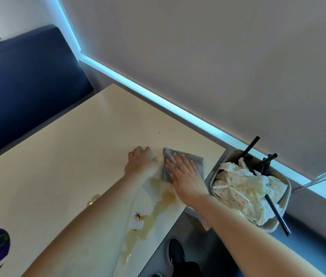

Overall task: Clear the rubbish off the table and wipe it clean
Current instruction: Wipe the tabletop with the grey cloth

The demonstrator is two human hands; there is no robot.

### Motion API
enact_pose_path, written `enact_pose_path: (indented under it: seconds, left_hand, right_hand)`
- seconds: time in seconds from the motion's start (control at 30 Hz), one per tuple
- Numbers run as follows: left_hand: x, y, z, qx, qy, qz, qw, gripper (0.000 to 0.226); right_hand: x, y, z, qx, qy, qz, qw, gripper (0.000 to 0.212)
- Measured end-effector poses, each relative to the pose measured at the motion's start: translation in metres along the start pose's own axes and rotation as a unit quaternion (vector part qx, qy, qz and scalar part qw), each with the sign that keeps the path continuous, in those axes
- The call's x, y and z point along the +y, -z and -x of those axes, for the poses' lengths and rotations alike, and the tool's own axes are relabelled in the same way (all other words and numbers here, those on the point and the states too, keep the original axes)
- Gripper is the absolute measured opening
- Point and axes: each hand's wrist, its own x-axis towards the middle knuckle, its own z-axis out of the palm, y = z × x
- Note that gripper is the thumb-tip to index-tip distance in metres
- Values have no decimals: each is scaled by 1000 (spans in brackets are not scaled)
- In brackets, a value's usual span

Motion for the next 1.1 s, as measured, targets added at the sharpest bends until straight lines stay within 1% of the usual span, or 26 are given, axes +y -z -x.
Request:
enact_pose_path:
  seconds: [0.07,0.1,0.17,0.2,0.23,0.3,0.33,0.4,0.43,0.5,0.57,0.6,0.63,0.7,0.77,0.8,0.83,0.87,0.93,0.97,1.0,1.03,1.1]
  left_hand:
    - [-7,4,2,-12,-28,17,999,35]
    - [-12,4,4,-12,-39,28,999,33]
    - [-20,4,7,-10,-56,45,997,39]
    - [-22,3,8,-9,-60,45,997,43]
    - [-24,1,8,-6,-64,40,997,46]
    - [-27,0,10,-2,-68,34,997,49]
    - [-27,0,11,-3,-70,30,997,50]
    - [-29,5,17,3,-75,15,997,53]
    - [-30,7,22,13,-81,-7,997,54]
    - [-38,10,34,29,-83,-66,994,55]
    - [-50,6,45,45,-63,-96,992,53]
    - [-57,2,50,53,-54,-93,993,54]
    - [-62,-2,54,60,-51,-84,993,55]
    - [-69,-11,59,74,-67,-65,993,57]
    - [-71,-17,60,71,-79,-34,994,56]
    - [-72,-19,60,66,-79,-24,994,57]
    - [-73,-19,60,61,-76,-19,995,58]
    - [-73,-19,59,56,-72,-16,996,59]
    - [-74,-16,58,50,-66,-15,996,60]
    - [-75,-15,57,49,-64,-16,997,60]
    - [-76,-15,57,48,-64,-16,997,59]
    - [-76,-15,57,45,-65,-18,997,57]
    - [-77,-15,57,39,-71,-29,996,57]
  right_hand:
    - [14,5,-9,-26,13,-10,1000,50]
    - [18,7,-14,-24,2,-21,999,49]
    - [10,4,-18,8,-31,-47,998,48]
    - [0,1,-15,20,-33,-58,998,47]
    - [-10,-5,-9,22,-18,-64,998,47]
    - [-21,-15,11,15,57,-72,996,48]
    - [-18,-15,17,9,91,-74,993,50]
    - [-1,-7,13,-7,118,-60,991,48]
    - [9,-4,5,-14,110,-50,993,50]
    - [15,2,-11,-6,48,-47,998,54]
    - [-1,1,-15,34,-8,-66,997,50]
    - [-13,-3,-12,40,-7,-76,996,46]
    - [-26,-8,-3,34,14,-82,996,44]
    - [-40,-15,19,17,84,-87,992,41]
    - [-33,-14,30,5,140,-79,987,41]
    - [-24,-13,26,2,151,-67,986,42]
    - [-17,-13,18,4,146,-59,988,42]
    - [-13,-12,7,9,122,-53,991,42]
    - [-20,-12,-7,22,62,-51,997,42]
    - [-30,-14,-7,28,48,-55,997,42]
    - [-39,-17,-1,24,48,-59,997,42]
    - [-46,-20,10,15,66,-65,996,42]
    - [-44,-23,38,3,128,-65,990,42]
